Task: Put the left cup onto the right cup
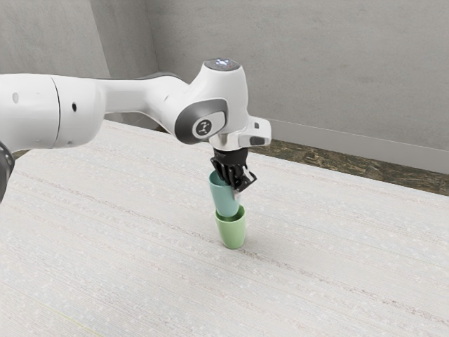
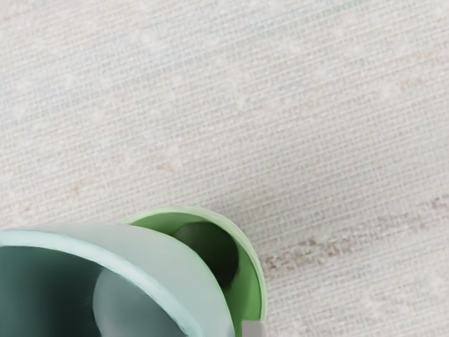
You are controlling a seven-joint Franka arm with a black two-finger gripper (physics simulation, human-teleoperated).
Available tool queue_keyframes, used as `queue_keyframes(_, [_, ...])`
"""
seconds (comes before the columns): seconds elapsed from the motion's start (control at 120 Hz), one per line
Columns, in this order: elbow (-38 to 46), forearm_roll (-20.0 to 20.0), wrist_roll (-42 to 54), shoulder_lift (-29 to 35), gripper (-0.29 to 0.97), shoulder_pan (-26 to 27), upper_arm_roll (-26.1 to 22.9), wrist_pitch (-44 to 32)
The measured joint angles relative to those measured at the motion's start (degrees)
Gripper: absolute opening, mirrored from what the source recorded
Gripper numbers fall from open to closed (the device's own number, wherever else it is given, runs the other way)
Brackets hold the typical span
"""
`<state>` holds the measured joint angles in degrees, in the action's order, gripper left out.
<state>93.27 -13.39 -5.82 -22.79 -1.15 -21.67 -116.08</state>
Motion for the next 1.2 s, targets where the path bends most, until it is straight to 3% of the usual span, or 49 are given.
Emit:
queue_keyframes(0.95, [0.1,0.0,0.1,-1.7,-0.10,0.0,0.0,-1.1])
queue_keyframes(1.05, [0.2,0.3,0.2,-1.7,-0.02,0.0,0.0,-1.1])
queue_keyframes(1.2, [0.3,0.7,0.3,-1.8,0.29,0.1,0.0,-1.1])
